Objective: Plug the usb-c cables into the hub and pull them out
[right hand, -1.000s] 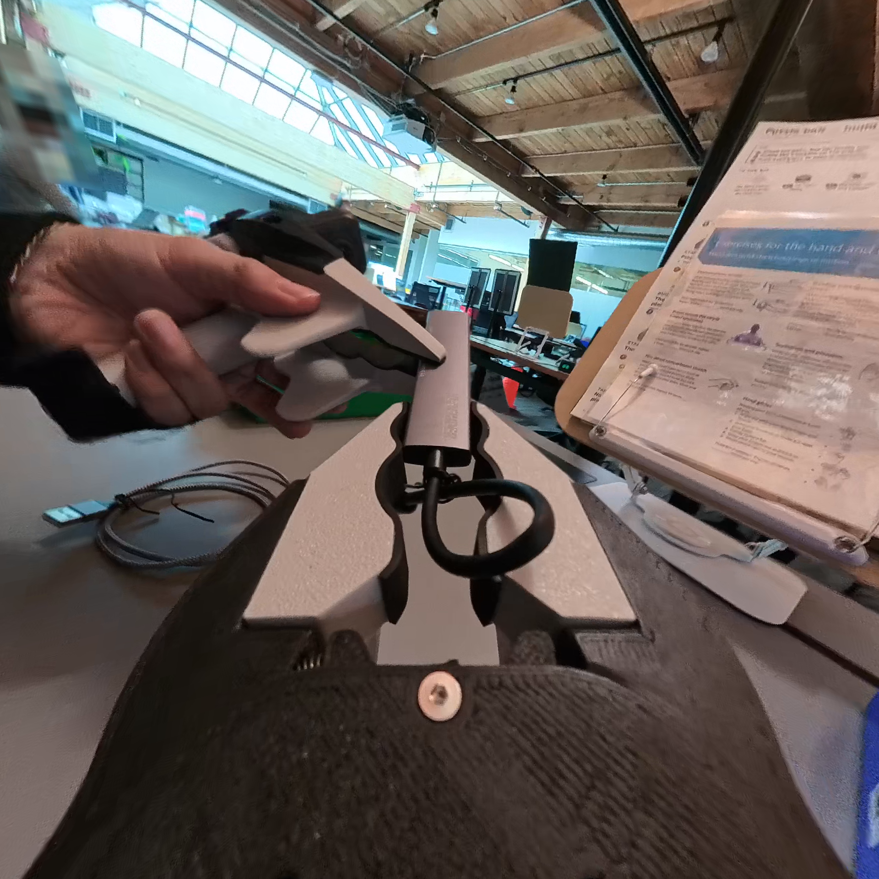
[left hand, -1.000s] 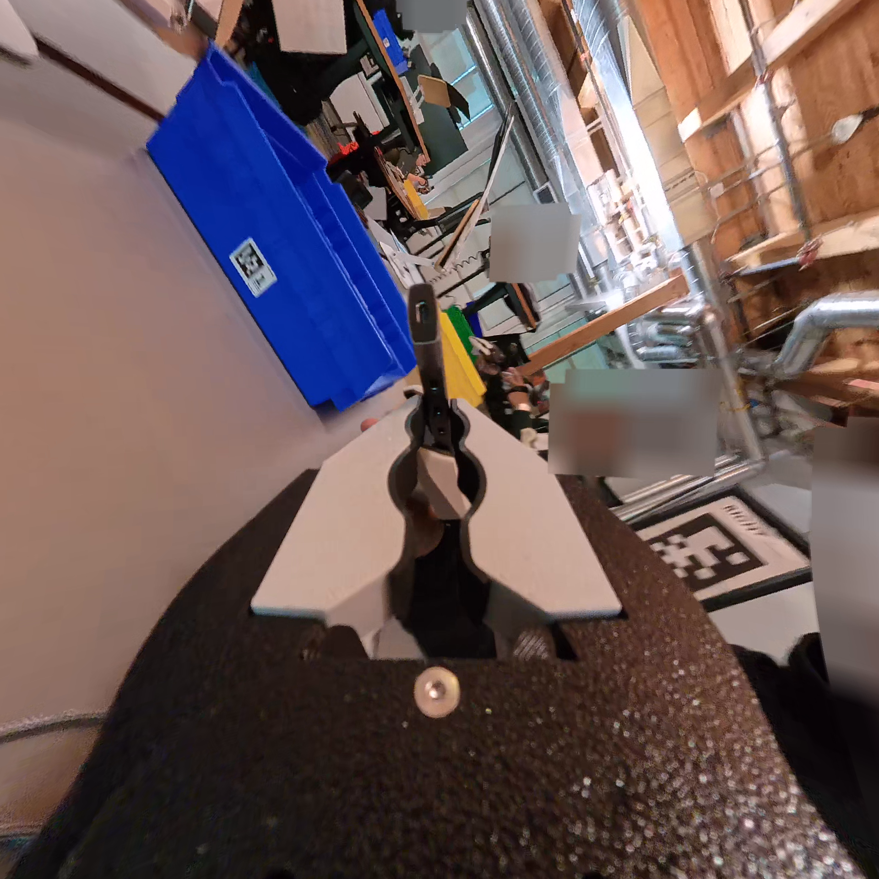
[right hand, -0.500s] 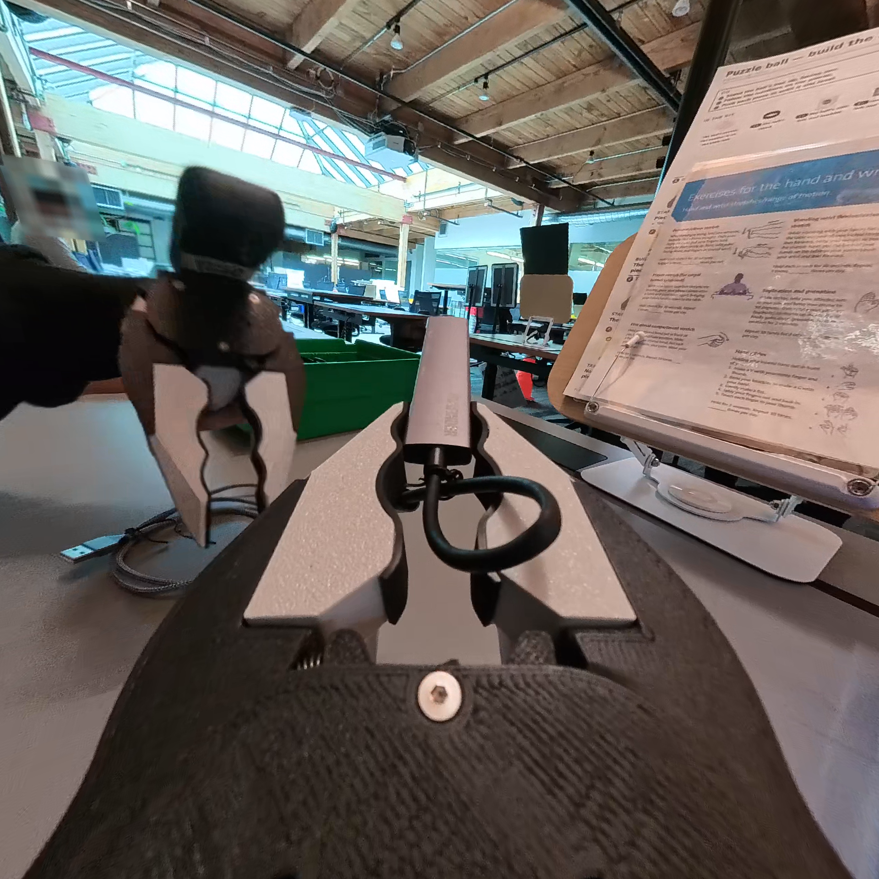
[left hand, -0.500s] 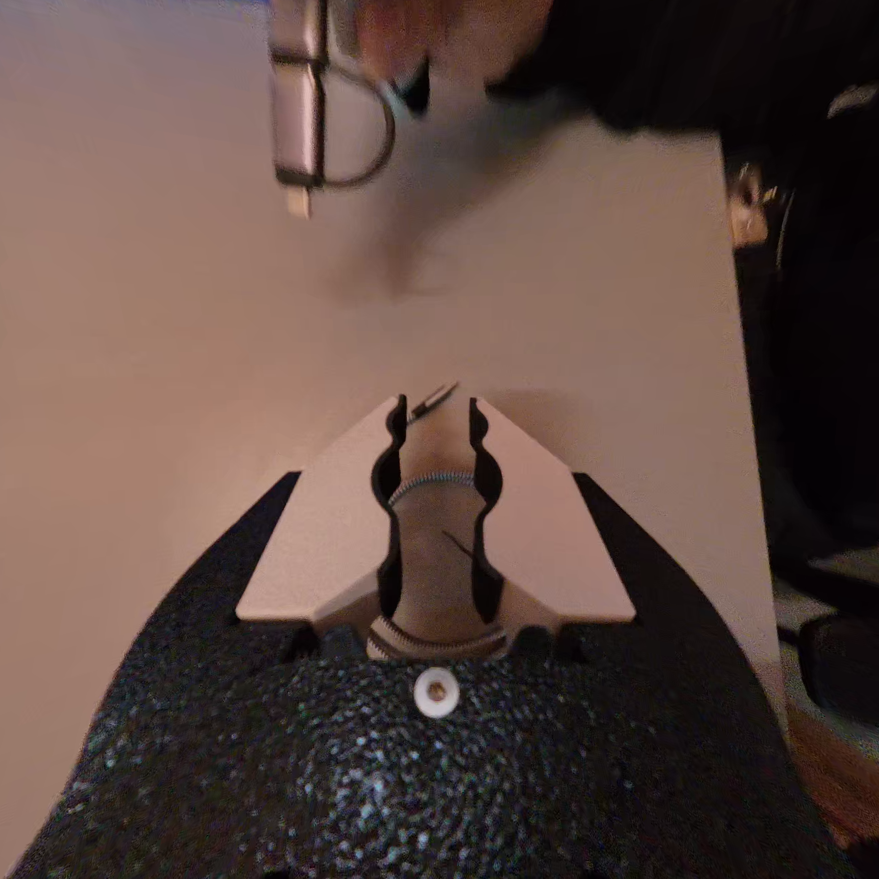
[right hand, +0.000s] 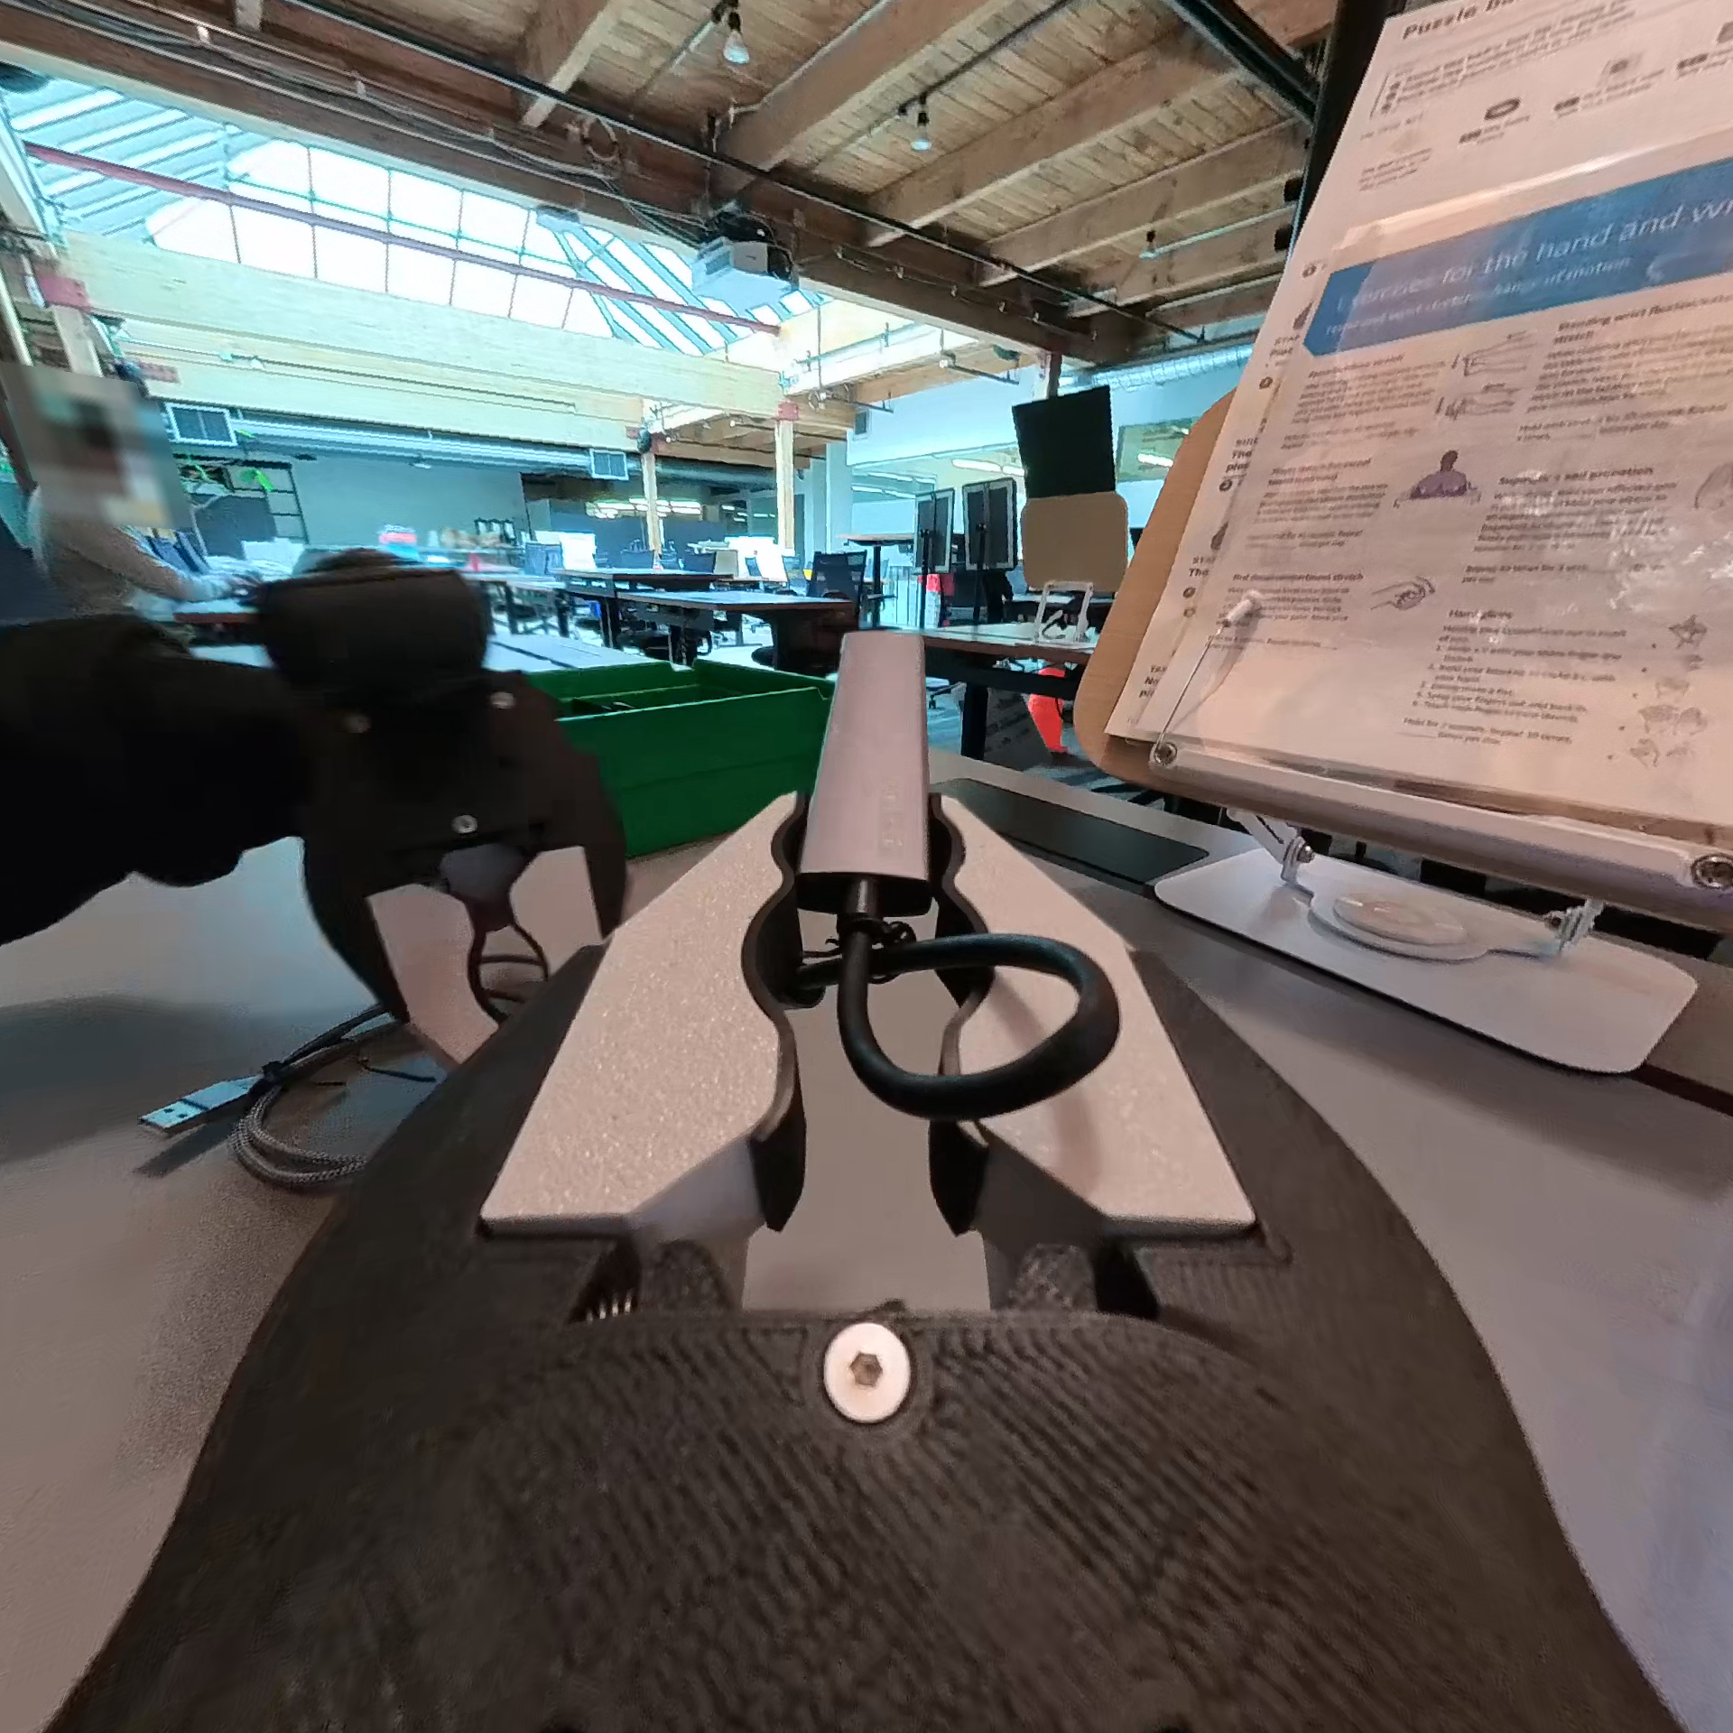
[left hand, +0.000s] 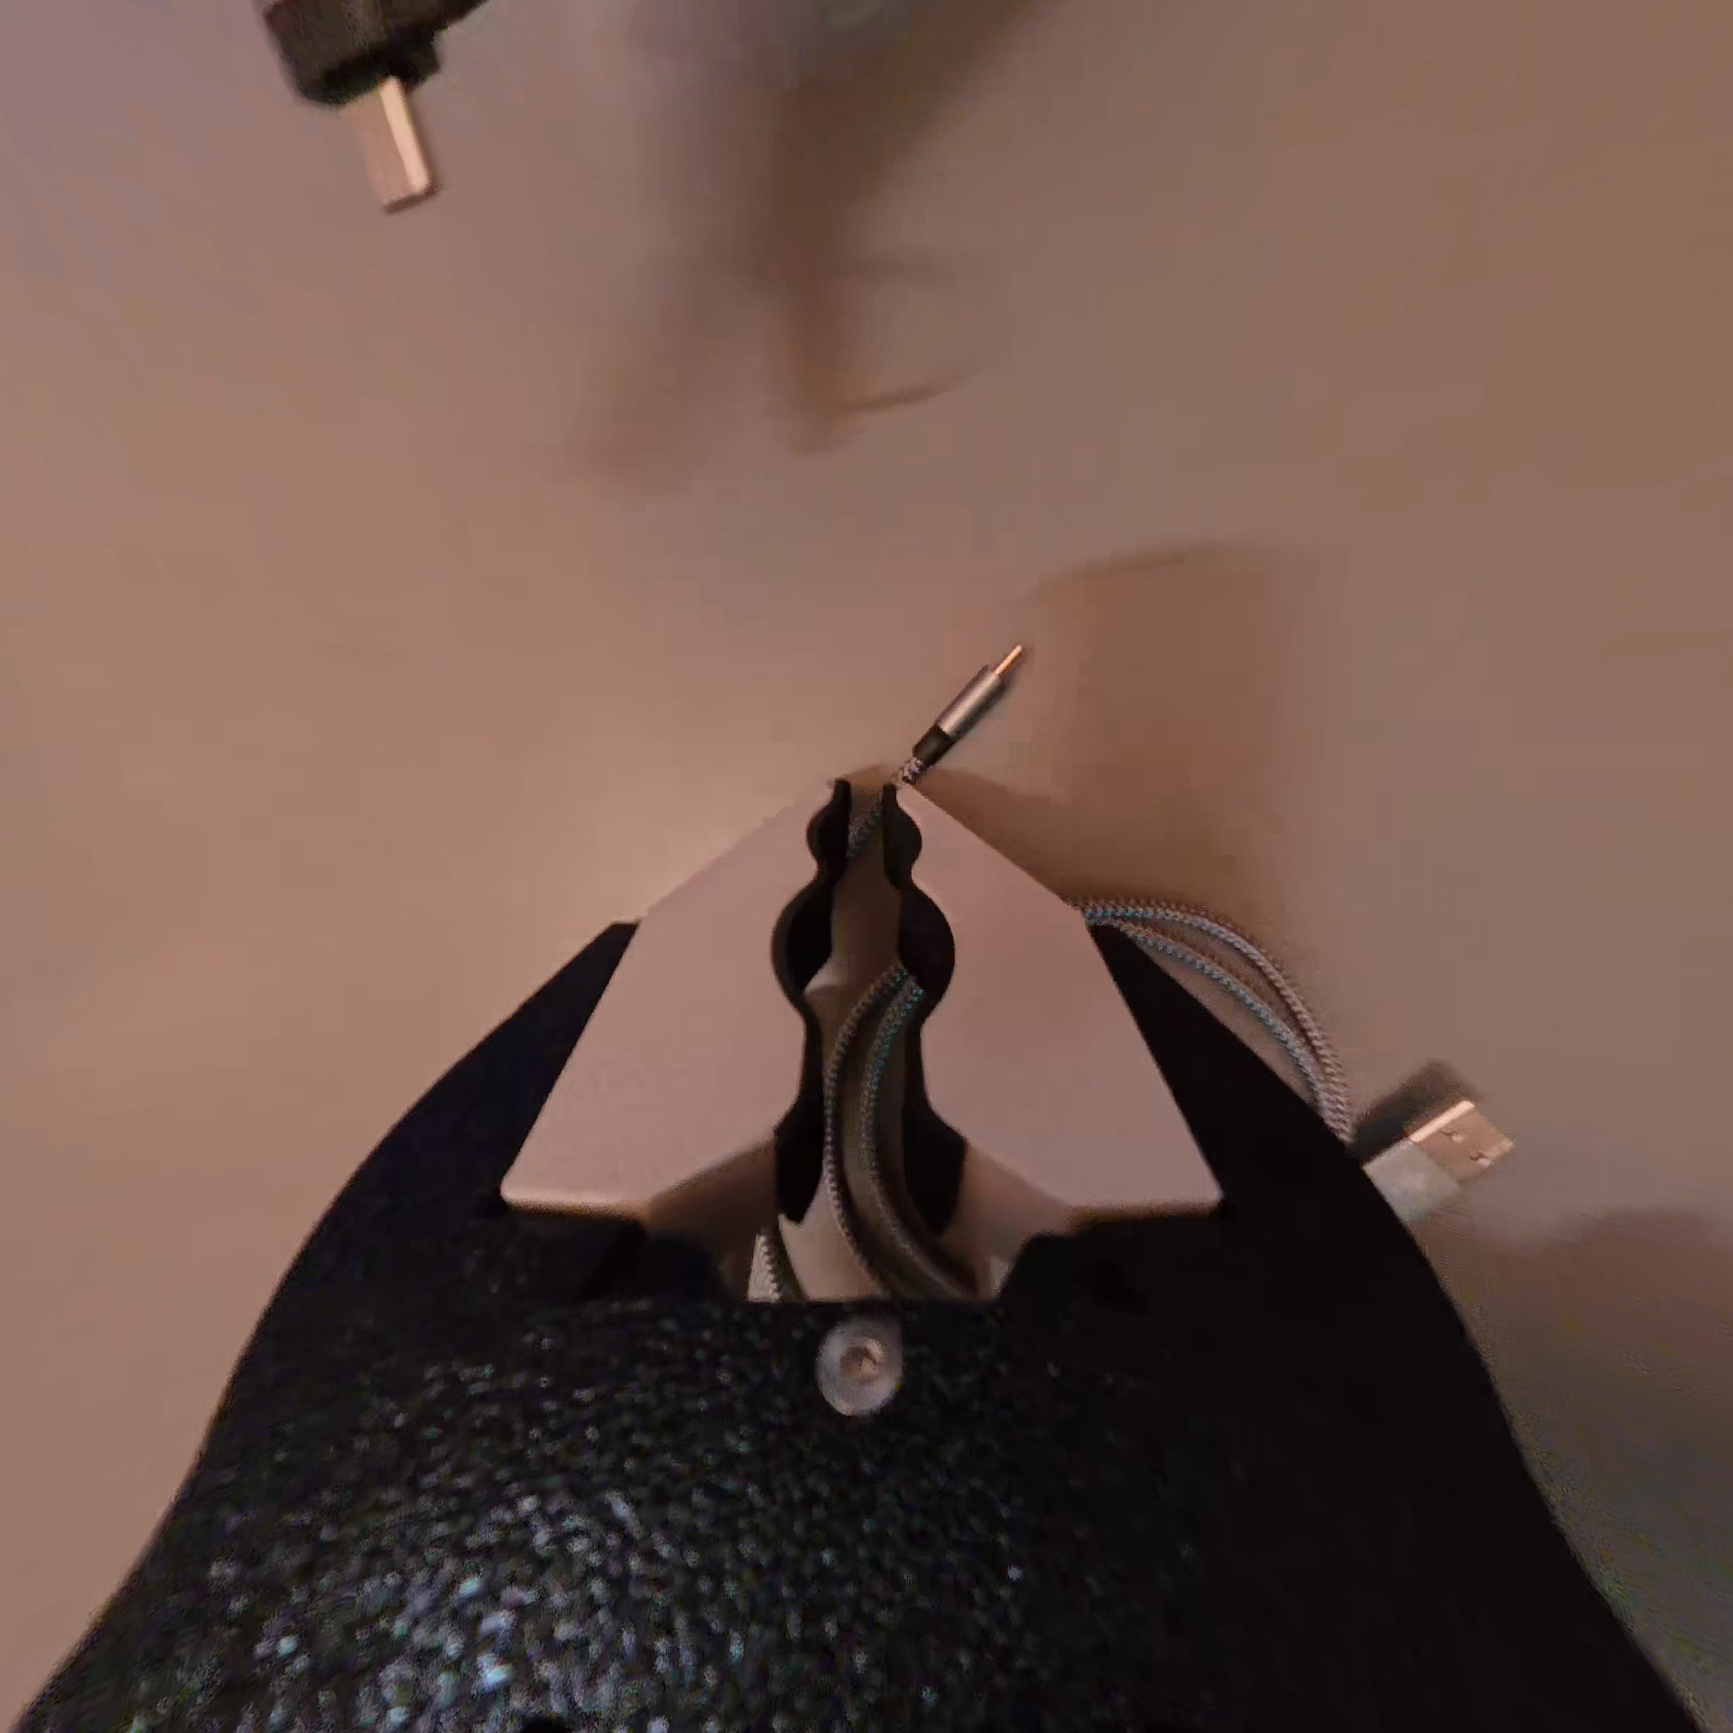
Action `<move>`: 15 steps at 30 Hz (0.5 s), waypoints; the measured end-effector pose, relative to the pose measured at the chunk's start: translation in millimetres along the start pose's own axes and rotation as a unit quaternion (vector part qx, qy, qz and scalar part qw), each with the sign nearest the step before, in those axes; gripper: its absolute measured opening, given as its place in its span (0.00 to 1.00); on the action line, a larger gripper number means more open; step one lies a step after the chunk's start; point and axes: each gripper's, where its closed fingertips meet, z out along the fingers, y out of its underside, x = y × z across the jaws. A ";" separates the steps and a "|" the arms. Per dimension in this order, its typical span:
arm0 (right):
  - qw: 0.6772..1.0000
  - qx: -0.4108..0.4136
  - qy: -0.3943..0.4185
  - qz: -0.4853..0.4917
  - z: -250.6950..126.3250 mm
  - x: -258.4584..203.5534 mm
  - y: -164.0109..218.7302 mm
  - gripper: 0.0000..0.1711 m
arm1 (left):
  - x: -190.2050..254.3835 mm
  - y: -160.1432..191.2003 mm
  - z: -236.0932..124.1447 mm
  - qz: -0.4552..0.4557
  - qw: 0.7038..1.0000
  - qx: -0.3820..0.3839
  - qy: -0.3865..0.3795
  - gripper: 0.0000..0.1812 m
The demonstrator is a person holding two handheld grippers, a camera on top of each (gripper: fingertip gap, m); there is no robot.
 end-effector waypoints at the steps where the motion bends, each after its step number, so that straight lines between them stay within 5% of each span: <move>1: 1.000 -0.004 0.003 0.003 0.4 0.8 1.1 0.14 | -1.2 -0.3 0.0 0.014 0.999 -0.004 -0.030 0.02; 8: 1.000 -0.015 0.019 -0.006 2.8 2.1 4.8 0.13 | -4.8 -1.8 -0.3 0.043 0.976 -0.010 -0.211 0.00; 15: 1.000 -0.012 0.026 -0.011 0.6 4.3 4.3 0.13 | -14.1 -3.8 -12.7 -0.034 0.964 0.040 -0.260 0.00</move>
